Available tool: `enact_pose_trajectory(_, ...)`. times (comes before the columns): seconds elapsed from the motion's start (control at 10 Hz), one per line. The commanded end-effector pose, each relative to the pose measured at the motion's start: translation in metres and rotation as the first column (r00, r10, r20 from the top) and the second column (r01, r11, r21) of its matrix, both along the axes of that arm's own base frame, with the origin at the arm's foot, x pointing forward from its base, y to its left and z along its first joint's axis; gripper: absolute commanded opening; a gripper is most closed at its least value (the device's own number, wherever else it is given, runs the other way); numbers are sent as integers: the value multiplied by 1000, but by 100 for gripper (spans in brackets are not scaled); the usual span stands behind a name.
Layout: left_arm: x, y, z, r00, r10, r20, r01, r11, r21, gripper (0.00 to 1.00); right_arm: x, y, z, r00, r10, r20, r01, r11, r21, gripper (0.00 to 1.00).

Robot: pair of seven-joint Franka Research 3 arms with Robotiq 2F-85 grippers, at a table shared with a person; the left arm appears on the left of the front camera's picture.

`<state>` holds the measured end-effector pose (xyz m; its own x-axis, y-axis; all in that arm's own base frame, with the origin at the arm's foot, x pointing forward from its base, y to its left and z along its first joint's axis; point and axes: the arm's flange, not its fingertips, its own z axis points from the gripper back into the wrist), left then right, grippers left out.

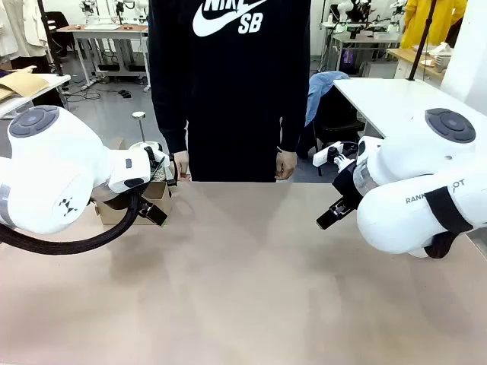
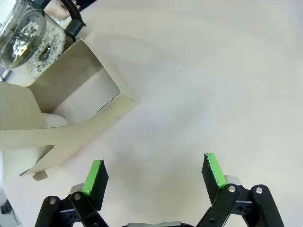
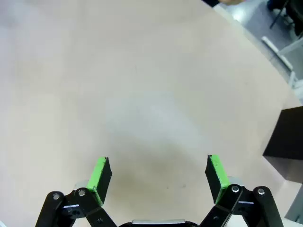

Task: Pour a drink into a cup and package it in a carrier.
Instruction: Pick up the 600 ml Paper Cup and place it in the middle top area of the table.

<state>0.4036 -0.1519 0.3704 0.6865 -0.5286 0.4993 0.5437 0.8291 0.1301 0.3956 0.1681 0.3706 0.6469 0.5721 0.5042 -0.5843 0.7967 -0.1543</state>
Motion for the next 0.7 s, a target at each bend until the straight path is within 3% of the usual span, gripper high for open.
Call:
enact_pose_trajectory(0.0, 0, 0, 0, 1000, 0, 0, 0, 1000, 0, 100, 0, 0, 0, 1000, 0, 0, 0, 1000, 0, 100)
enact_pose_trajectory(0.6, 0, 0, 0, 1000, 0, 0, 0, 1000, 0, 100, 0, 0, 0, 1000, 0, 0, 0, 1000, 0, 100)
